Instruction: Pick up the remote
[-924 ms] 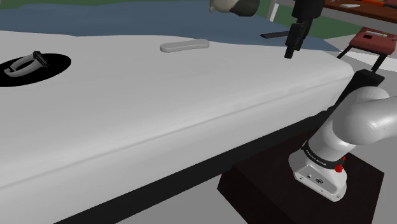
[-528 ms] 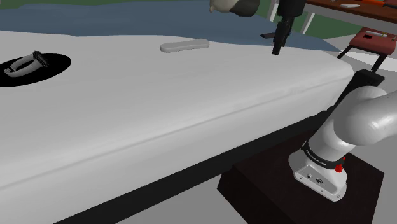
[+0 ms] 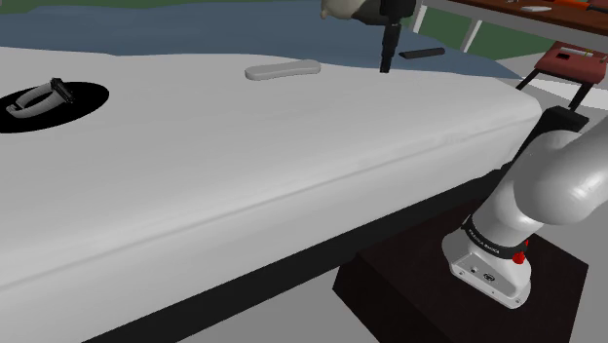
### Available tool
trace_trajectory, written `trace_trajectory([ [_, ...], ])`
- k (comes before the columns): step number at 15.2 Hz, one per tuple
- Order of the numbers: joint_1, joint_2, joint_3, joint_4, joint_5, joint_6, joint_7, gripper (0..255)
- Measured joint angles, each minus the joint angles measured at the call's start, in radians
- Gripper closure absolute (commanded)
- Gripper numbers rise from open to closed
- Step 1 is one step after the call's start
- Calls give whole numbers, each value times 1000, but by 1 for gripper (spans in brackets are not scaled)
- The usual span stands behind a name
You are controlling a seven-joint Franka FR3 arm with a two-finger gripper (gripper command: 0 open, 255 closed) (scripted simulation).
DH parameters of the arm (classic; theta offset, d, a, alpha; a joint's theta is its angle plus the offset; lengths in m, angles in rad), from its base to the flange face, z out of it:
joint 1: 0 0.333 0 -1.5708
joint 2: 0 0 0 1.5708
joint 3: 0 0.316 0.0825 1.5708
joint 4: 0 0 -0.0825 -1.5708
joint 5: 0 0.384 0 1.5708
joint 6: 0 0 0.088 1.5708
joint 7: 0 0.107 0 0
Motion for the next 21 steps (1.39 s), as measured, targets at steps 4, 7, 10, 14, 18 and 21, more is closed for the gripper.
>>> trace_trajectory([
  [4, 29, 147, -3, 132, 3, 30, -114, 0],
  [7, 49, 243, 4, 232, 9, 38, -191, 0],
  [10, 67, 351, 15, 350, 14, 40, -269, 0],
  [14, 91, 484, 40, 505, 18, 32, -359, 0],
  [18, 117, 613, 69, 677, 15, 4, -446, 0],
  [21, 133, 693, 86, 787, 10, -19, -490, 0],
])
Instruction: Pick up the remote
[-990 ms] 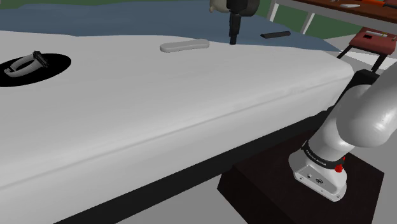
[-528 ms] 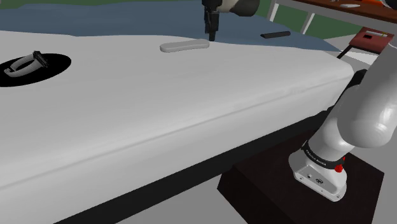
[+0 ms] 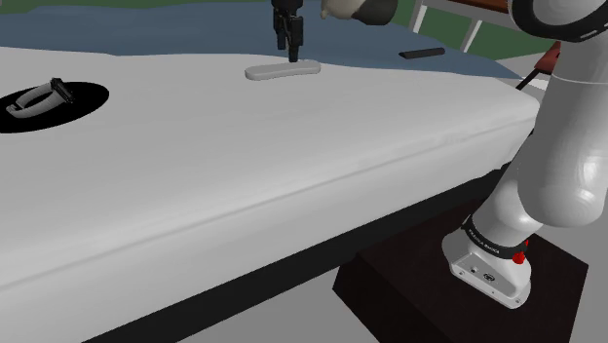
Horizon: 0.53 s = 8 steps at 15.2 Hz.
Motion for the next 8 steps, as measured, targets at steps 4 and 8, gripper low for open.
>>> trace_trajectory([
  [4, 2, 6, 3, -36, -1, 43, -8, 0],
  [8, 0, -3, 2, -91, 0, 90, -9, 255],
])
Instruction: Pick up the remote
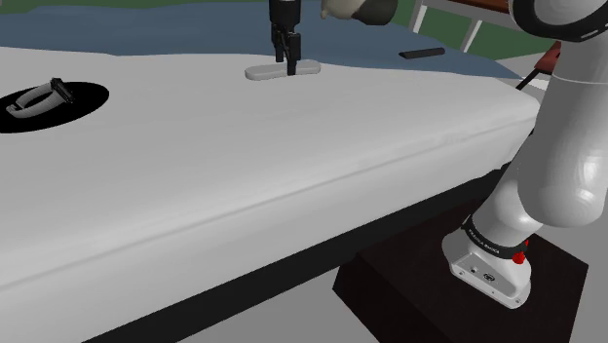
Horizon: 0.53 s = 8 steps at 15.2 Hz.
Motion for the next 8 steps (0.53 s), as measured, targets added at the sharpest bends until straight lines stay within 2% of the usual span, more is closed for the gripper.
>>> trace_trajectory([
  [8, 0, -5, 0, -11, 0, 8, 0, 255],
])
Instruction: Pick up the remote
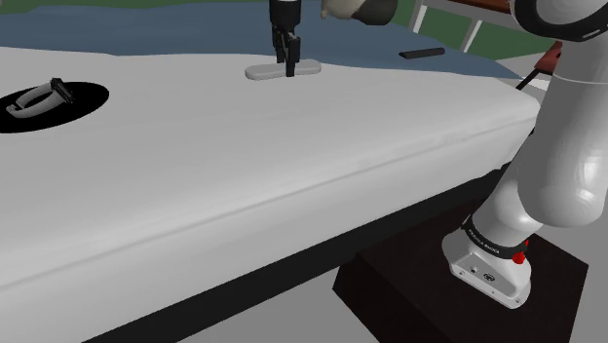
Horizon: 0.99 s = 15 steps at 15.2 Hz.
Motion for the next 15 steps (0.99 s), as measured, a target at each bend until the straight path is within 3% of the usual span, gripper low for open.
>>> trace_trajectory([
  [4, 1, 9, 0, 28, 0, -21, 1, 255],
  [15, 4, 50, 1, 235, -2, -187, -2, 255],
])
